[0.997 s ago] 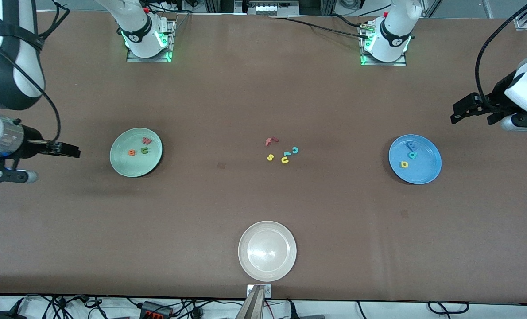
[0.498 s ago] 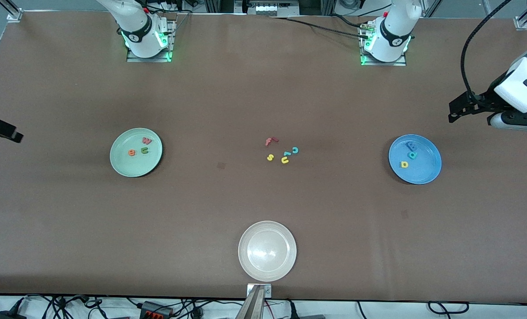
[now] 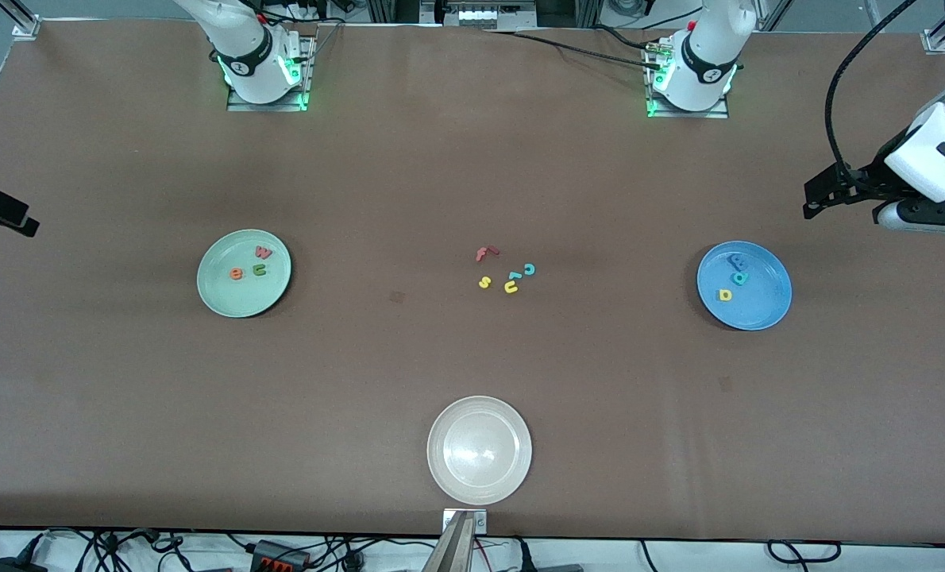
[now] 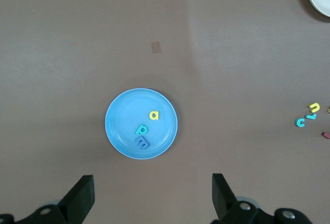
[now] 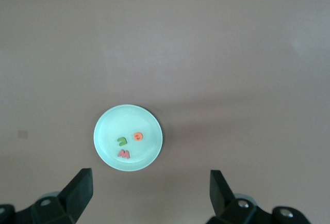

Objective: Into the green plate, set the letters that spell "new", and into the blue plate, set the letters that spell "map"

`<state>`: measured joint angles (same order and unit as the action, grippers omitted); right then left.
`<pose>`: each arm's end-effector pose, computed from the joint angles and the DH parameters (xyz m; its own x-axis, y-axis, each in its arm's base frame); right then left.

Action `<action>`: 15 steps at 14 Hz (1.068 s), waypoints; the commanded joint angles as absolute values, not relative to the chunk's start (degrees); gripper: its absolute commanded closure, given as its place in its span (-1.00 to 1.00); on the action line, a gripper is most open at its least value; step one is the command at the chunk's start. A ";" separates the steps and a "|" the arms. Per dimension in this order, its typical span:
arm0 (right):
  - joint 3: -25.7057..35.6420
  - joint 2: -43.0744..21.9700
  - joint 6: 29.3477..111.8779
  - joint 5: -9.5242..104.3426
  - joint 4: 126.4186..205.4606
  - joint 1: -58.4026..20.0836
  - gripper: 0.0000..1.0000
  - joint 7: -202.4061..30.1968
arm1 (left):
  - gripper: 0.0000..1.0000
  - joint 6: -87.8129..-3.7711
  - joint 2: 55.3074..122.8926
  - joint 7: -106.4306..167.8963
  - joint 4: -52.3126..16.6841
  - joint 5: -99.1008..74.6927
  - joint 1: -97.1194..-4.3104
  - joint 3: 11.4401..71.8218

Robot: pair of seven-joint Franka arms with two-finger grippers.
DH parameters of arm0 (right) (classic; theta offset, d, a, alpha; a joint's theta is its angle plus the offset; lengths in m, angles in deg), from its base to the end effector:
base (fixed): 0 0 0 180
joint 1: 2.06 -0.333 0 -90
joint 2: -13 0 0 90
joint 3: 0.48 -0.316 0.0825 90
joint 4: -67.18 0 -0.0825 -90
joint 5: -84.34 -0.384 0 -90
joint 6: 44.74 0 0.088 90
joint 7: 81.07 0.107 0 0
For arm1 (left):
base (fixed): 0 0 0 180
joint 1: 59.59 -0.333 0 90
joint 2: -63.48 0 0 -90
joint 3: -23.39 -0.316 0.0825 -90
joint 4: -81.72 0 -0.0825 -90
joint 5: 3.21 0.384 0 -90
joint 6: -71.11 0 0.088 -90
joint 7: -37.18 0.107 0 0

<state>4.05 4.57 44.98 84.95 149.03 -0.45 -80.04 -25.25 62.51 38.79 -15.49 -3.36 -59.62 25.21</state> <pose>0.5960 -0.0616 0.6065 0.9922 -0.1241 -0.0089 -0.1239 -0.9920 0.0224 0.5558 -0.0178 0.5838 0.9983 -0.0590 0.0021 -0.0590 -0.9983 0.0020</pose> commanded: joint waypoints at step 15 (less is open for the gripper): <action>3.56 16.51 48.68 86.27 164.65 -1.53 -1.00 -82.14 | -1.00 -23.99 62.78 40.17 -14.34 -3.12 -59.94 25.41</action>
<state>3.68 15.34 47.89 85.15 163.48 -1.35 -83.22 -25.13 62.51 38.80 -15.49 -3.36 -59.62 25.21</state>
